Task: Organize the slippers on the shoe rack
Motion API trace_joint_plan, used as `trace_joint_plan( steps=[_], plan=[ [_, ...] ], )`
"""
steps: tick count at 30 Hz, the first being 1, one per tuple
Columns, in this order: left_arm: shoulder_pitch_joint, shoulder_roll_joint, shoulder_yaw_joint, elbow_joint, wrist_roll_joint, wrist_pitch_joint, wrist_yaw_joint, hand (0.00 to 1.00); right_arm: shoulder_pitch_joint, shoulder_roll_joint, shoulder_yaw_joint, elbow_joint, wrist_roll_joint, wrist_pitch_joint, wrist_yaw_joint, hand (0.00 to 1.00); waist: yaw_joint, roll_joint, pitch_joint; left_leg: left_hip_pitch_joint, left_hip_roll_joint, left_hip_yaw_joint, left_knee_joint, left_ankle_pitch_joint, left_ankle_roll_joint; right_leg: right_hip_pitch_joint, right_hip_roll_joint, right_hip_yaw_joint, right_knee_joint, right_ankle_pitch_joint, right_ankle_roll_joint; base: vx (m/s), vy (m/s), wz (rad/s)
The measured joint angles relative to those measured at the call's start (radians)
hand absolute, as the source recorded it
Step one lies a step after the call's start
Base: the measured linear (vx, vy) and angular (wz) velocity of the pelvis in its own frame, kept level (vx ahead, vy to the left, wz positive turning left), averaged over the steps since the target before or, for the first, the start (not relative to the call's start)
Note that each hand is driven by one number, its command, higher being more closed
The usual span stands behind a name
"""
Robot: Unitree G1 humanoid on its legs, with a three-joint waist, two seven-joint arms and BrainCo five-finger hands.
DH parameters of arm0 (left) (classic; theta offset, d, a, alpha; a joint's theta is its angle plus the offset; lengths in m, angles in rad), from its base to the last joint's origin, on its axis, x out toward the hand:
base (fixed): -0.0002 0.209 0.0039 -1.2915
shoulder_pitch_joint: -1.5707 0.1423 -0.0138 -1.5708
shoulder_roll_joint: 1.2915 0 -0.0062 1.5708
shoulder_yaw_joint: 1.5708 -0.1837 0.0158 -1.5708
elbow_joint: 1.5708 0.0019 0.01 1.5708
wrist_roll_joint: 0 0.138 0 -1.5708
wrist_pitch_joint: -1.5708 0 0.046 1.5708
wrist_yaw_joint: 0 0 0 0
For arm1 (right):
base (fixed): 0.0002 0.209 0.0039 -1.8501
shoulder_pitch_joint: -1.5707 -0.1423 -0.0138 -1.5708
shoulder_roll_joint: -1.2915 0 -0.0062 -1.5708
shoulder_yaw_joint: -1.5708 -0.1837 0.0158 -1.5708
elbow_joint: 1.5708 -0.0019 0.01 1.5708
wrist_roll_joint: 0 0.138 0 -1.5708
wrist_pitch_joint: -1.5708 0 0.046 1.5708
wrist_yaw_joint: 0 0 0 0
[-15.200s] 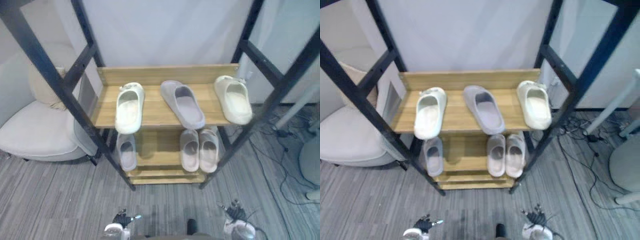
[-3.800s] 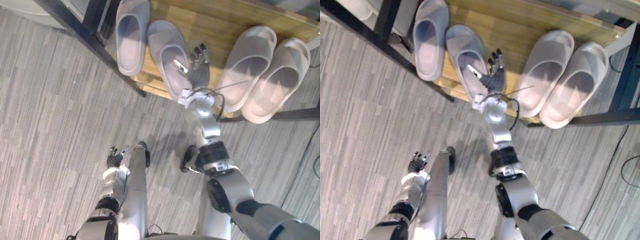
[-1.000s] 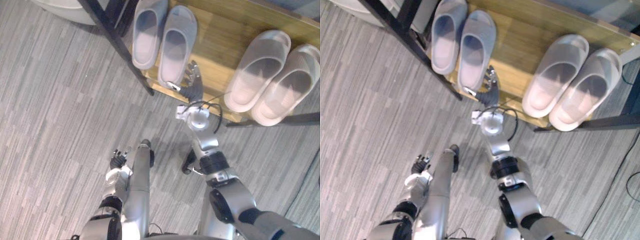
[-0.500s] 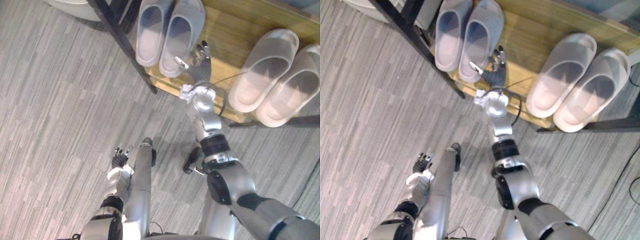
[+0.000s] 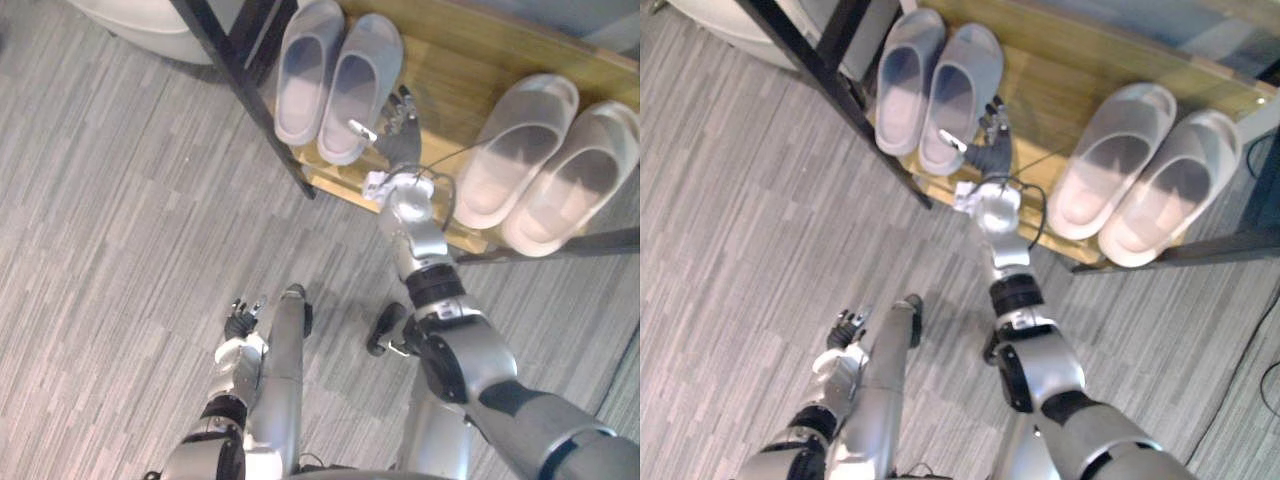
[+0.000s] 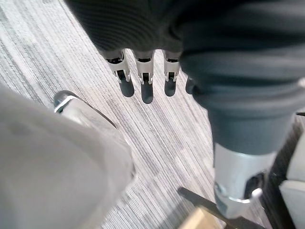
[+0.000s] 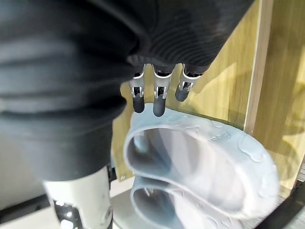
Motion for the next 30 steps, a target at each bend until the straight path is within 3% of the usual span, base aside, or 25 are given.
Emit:
trace_joint_plan(
  steps=[3, 5, 11, 18, 23, 30],
  plan=[
    [0.029, 0.004, -0.019, 0.002, 0.028, 0.006, -0.013, 0.0, 0.158, -0.018, 0.094, -0.086, -0.004, 0.0, 0.03, 0.0, -0.018, 0.002, -0.006, 0.108, 0.015, 0.018, -0.078, 0.018, 0.003, 0.105, 0.013, -0.013, -0.078, 0.03, -0.031, 0.03, 0.027, -0.11],
    [0.046, 0.002, -0.041, 0.004, 0.052, 0.018, -0.022, 0.0, 0.244, -0.05, 0.16, -0.128, -0.012, 0.0, 0.056, 0.0, -0.025, 0.005, -0.019, 0.169, 0.025, 0.039, -0.13, 0.031, 0.007, 0.159, 0.022, -0.015, -0.132, 0.05, -0.032, 0.05, 0.043, -0.17],
    [0.136, -0.034, -0.129, 0.015, 0.117, 0.029, -0.045, 0.0, 0.619, -0.119, 0.239, -0.312, -0.083, -0.003, 0.151, 0.0, -0.046, 0.005, -0.107, 0.399, 0.039, 0.102, -0.334, 0.075, 0.028, 0.362, 0.045, -0.015, -0.314, 0.105, -0.012, 0.1, 0.057, -0.15],
    [0.197, -0.033, -0.283, 0.014, 0.192, 0.04, -0.064, 0.0, 0.89, -0.125, 0.208, -0.392, -0.179, -0.004, 0.209, 0.0, -0.078, 0.004, -0.174, 0.606, 0.038, 0.185, -0.556, 0.144, 0.051, 0.525, 0.067, 0.006, -0.501, 0.179, 0.025, 0.1, 0.06, -0.17],
    [0.206, -0.024, -0.355, -0.001, 0.218, 0.039, -0.065, 0.0, 1.0, -0.117, 0.12, -0.362, -0.212, -0.005, 0.226, 0.0, -0.081, 0.003, -0.214, 0.692, 0.031, 0.213, -0.661, 0.182, 0.063, 0.594, 0.076, 0.011, -0.593, 0.219, 0.043, 0.06, 0.064, -0.1],
    [0.19, 0.008, -0.486, -0.099, 0.232, 0.038, -0.062, 0.0, 1.026, -0.073, -0.071, -0.02, -0.213, 0.0, 0.183, 0.0, -0.094, 0.013, -0.277, 0.786, 0.025, 0.25, -0.797, 0.226, 0.079, 0.679, 0.101, 0.026, -0.733, 0.284, 0.071, 0.03, 0.063, -0.12]
  ],
)
